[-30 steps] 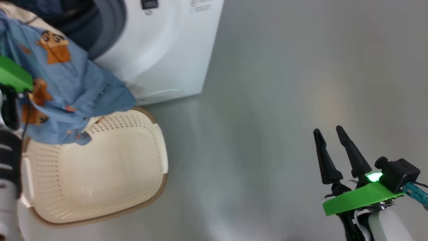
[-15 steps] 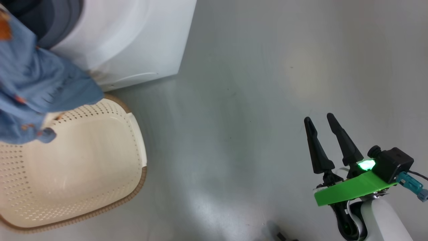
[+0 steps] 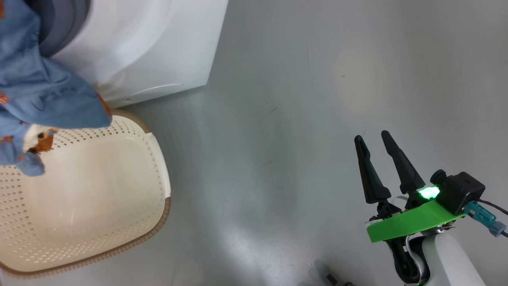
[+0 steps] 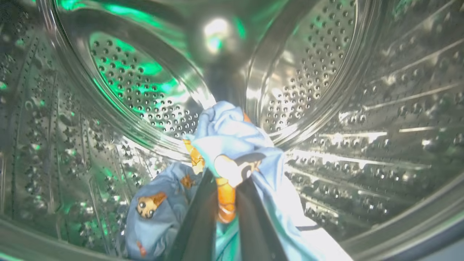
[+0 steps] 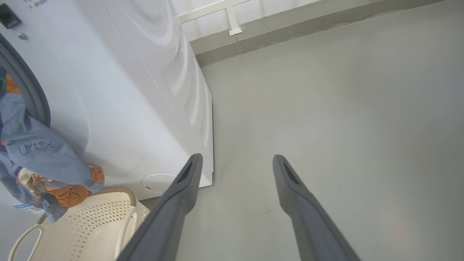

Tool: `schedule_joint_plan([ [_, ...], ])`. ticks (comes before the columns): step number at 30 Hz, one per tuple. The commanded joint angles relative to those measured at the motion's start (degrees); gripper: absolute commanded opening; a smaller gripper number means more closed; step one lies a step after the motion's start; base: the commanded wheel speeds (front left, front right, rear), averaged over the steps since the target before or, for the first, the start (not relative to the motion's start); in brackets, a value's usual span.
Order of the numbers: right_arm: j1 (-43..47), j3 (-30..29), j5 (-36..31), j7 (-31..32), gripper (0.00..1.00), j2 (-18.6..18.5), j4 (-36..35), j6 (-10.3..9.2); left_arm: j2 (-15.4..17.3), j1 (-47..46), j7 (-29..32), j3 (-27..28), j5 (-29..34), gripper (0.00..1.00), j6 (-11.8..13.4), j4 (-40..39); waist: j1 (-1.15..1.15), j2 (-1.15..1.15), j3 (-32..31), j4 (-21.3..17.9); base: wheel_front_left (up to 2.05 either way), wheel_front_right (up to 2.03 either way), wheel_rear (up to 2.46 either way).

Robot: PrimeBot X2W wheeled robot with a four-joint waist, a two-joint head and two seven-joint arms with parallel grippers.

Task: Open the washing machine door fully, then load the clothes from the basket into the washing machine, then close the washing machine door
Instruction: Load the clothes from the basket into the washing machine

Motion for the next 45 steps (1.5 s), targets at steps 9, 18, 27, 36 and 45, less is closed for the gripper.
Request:
schedule_joint_plan([
  [9,1.2,1.2,1.1,-0.3,1.00,-0.6,-1.0,0.17,2.1,-0.3,-0.3,0.7,0.9,1.00,-1.0,4.8,0.00,0.00,-0.7,0.9,0.00,0.00,0.00],
  [18,1.3,1.0,0.8,-0.3,1.00,-1.0,-1.2,0.17,0.0,2.0,-0.3,1.3,-0.1,1.00,-2.5,4.6,0.00,0.00,-1.3,2.5,0.00,0.00,0.00],
  [27,1.5,0.3,0.7,-0.3,1.00,-1.8,-1.3,0.17,-3.2,7.7,-0.3,3.4,-2.1,1.00,-3.5,-0.1,0.00,0.00,-1.9,4.5,0.00,0.00,0.00],
  [36,1.8,-1.0,0.6,-0.3,1.00,-2.6,-1.7,0.17,-5.9,17.6,-0.3,5.1,-2.9,1.00,-4.0,-9.0,0.00,0.00,-2.4,6.4,0.00,0.00,0.00],
  [45,2.0,-2.4,0.2,-0.3,1.00,-3.2,-2.5,0.17,-10.7,32.6,-0.3,6.6,-4.0,1.00,-4.1,-23.1,0.00,0.00,-1.8,8.2,0.00,0.00,0.00],
])
